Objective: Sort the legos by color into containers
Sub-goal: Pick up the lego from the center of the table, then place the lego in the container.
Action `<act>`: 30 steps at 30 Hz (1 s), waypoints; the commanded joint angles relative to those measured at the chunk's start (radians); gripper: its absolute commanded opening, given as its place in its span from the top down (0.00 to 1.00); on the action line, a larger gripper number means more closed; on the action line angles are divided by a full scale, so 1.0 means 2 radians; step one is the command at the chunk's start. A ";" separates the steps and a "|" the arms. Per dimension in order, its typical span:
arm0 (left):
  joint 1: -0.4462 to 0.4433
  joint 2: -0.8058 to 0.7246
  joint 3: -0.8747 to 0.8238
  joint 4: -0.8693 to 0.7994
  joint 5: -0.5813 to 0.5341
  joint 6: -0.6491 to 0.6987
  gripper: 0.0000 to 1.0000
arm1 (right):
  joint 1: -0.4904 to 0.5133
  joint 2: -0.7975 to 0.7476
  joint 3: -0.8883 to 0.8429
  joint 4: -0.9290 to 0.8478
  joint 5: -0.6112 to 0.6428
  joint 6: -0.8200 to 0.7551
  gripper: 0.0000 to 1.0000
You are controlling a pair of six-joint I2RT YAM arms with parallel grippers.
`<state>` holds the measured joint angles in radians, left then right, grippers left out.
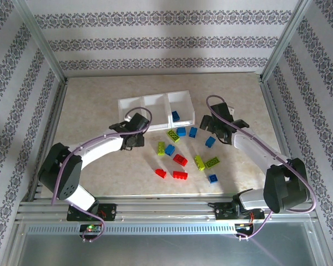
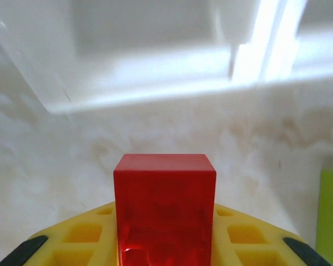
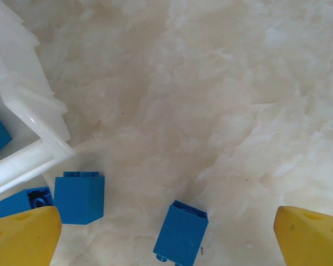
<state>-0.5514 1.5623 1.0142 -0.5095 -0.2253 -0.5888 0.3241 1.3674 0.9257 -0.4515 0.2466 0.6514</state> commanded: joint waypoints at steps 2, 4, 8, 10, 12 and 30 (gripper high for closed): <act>0.038 0.009 0.044 0.022 -0.029 0.049 0.73 | -0.002 -0.017 -0.012 -0.012 0.017 0.016 0.02; 0.053 0.020 0.061 0.035 -0.032 0.062 0.73 | -0.002 -0.019 -0.013 -0.015 0.019 0.016 0.02; 0.085 0.051 0.102 0.049 -0.023 0.077 0.72 | -0.002 -0.027 -0.015 -0.017 0.024 0.021 0.02; 0.096 0.068 0.121 0.052 -0.015 0.082 0.73 | -0.002 -0.030 -0.016 -0.017 0.026 0.024 0.02; 0.106 0.088 0.143 0.053 -0.012 0.086 0.73 | -0.002 -0.031 -0.017 -0.017 0.029 0.025 0.02; 0.116 0.173 0.203 0.057 -0.020 0.073 0.51 | -0.006 -0.029 -0.041 -0.029 0.032 0.044 0.02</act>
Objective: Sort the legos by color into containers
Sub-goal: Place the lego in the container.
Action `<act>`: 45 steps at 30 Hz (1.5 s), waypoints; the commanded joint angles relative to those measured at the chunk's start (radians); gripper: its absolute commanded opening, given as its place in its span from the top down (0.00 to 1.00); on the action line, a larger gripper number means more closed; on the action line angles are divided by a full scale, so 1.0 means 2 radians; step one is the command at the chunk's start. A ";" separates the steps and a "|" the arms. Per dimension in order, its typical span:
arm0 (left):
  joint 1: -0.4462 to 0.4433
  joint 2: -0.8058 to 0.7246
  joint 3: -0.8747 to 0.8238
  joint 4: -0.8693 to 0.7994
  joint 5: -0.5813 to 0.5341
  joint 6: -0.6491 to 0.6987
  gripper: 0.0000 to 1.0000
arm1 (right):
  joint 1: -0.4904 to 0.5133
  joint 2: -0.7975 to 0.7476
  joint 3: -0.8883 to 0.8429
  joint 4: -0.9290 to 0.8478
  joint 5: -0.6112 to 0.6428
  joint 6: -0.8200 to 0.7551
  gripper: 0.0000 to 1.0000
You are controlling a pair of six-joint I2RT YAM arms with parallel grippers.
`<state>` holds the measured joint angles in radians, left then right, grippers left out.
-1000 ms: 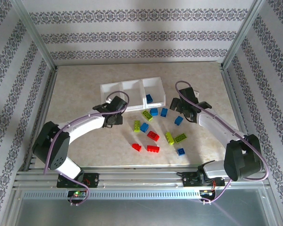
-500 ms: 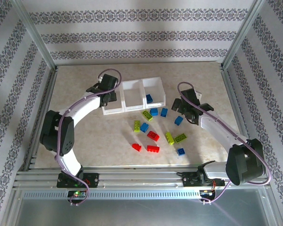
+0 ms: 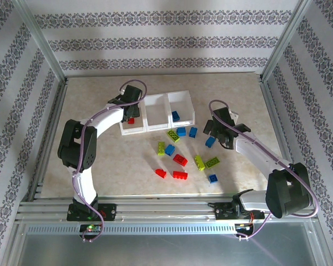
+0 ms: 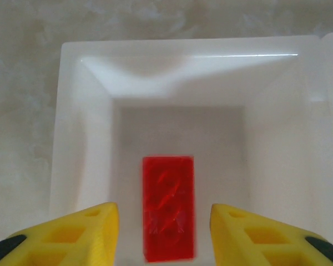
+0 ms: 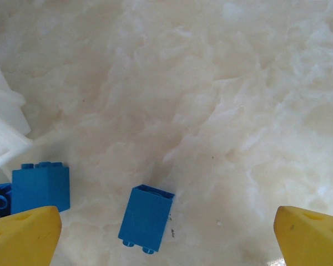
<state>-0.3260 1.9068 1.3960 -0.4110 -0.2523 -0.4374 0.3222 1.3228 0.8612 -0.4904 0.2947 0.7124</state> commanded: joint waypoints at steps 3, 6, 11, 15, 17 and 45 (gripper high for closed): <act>0.003 -0.002 0.011 0.006 -0.001 -0.007 0.49 | -0.005 -0.003 -0.017 -0.005 0.001 0.017 0.02; 0.003 -0.017 0.003 0.012 0.009 -0.013 0.48 | -0.005 0.000 -0.022 -0.003 -0.009 0.018 0.07; 0.004 -0.052 -0.015 0.025 0.030 -0.021 0.43 | -0.005 0.002 -0.032 0.002 -0.028 0.018 0.13; 0.003 -0.089 -0.033 0.035 0.037 -0.023 0.30 | -0.004 0.014 -0.038 0.010 -0.046 0.018 0.14; 0.004 -0.107 -0.044 0.040 0.040 -0.020 0.18 | -0.002 0.021 -0.039 0.012 -0.050 0.018 0.14; 0.010 -0.278 -0.227 0.137 0.008 -0.002 0.00 | 0.008 0.143 0.018 0.038 -0.088 0.010 0.34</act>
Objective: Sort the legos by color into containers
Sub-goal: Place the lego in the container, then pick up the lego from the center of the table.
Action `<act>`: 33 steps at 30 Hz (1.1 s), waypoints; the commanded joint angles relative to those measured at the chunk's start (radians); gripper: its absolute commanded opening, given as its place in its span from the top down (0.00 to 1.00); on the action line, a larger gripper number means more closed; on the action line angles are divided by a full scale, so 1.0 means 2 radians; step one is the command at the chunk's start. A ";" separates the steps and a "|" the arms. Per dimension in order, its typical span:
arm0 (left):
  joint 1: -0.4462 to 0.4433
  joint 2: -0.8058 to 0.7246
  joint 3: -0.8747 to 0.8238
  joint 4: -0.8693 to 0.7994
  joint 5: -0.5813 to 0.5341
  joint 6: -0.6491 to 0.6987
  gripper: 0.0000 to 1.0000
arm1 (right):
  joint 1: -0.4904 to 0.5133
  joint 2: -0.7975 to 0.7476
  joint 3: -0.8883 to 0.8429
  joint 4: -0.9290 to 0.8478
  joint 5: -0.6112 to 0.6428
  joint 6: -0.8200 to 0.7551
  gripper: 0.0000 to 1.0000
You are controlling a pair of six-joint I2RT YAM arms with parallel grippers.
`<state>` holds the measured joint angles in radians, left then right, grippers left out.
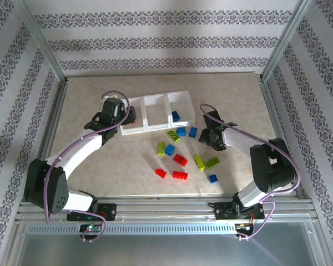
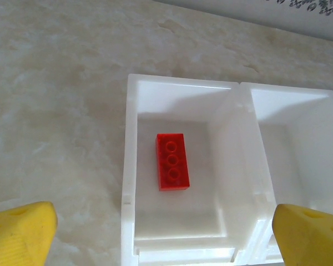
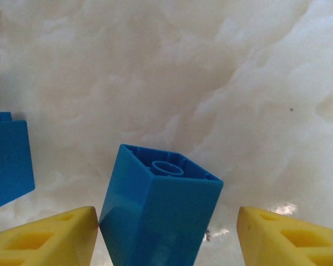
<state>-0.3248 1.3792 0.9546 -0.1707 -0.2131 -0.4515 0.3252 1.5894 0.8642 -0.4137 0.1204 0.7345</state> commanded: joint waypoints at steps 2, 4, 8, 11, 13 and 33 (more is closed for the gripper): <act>0.011 -0.015 -0.008 0.014 -0.013 0.006 0.00 | 0.006 0.016 0.022 0.000 0.000 -0.002 0.36; 0.012 -0.017 -0.010 0.013 -0.015 0.007 0.00 | 0.006 0.023 0.026 0.001 0.001 -0.004 0.37; 0.014 -0.018 -0.012 0.010 -0.014 0.006 0.00 | 0.006 0.036 0.035 0.004 0.001 -0.005 0.41; 0.015 -0.018 -0.012 0.007 -0.013 0.005 0.00 | 0.006 0.046 0.042 0.004 -0.004 -0.006 0.44; 0.015 -0.020 -0.012 0.006 -0.012 0.004 0.00 | 0.007 0.051 0.046 0.005 -0.007 -0.008 0.50; 0.019 -0.025 -0.017 -0.003 0.001 0.009 0.00 | 0.069 0.046 0.178 -0.018 0.031 -0.090 0.75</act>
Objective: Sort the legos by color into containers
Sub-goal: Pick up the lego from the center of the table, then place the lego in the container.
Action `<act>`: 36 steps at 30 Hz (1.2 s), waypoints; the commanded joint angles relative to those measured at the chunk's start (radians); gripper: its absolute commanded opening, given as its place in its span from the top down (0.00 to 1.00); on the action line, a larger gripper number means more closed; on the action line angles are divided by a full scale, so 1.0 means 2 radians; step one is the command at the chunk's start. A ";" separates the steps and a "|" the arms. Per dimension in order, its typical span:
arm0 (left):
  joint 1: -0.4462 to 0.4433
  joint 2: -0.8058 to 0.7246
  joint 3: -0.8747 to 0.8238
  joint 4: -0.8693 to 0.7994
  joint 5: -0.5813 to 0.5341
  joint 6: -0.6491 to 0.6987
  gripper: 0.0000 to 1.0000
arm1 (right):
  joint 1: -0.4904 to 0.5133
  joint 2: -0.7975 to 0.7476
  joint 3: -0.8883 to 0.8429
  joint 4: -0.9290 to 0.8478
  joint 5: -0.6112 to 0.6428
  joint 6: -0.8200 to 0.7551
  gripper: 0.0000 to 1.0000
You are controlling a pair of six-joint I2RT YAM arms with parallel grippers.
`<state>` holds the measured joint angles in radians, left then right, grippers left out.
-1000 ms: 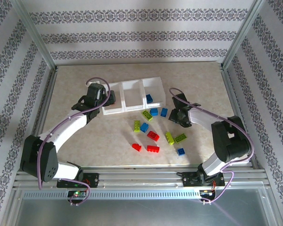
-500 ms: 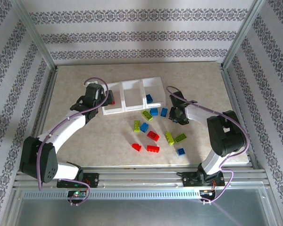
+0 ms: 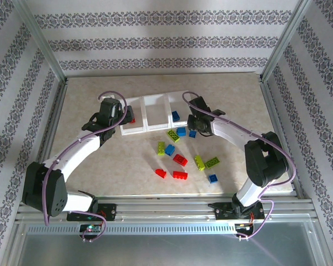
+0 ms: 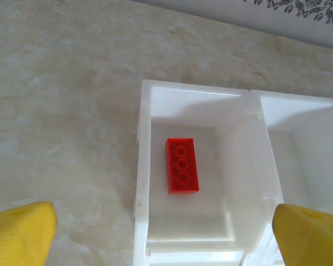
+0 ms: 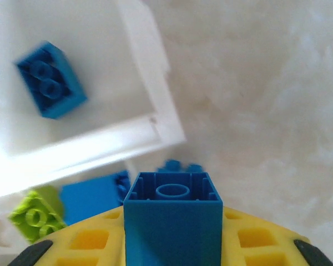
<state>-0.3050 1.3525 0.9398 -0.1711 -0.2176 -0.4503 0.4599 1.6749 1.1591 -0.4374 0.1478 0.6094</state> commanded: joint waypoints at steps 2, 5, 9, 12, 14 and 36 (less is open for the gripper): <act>0.009 -0.013 -0.011 -0.005 0.005 0.009 0.00 | 0.002 0.019 0.052 -0.006 0.014 -0.037 0.75; 0.010 -0.017 -0.014 -0.006 0.006 0.009 0.00 | 0.003 0.047 0.087 -0.007 0.011 -0.053 0.75; 0.011 -0.024 -0.021 -0.010 0.009 0.010 0.00 | 0.003 0.086 0.141 -0.017 0.009 -0.076 0.75; 0.012 -0.032 -0.027 -0.013 0.009 0.010 0.00 | 0.003 0.113 0.173 -0.023 0.015 -0.086 0.75; 0.013 -0.038 -0.030 -0.014 0.009 0.010 0.00 | 0.003 0.131 0.194 -0.031 0.019 -0.091 0.74; 0.018 -0.070 -0.042 -0.026 0.004 0.016 0.00 | 0.004 0.156 0.224 -0.047 0.032 -0.099 0.56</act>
<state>-0.2855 1.2285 0.8658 -0.1947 -0.2035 -0.4362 0.4622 2.0151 1.6024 -0.5091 0.1837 0.4244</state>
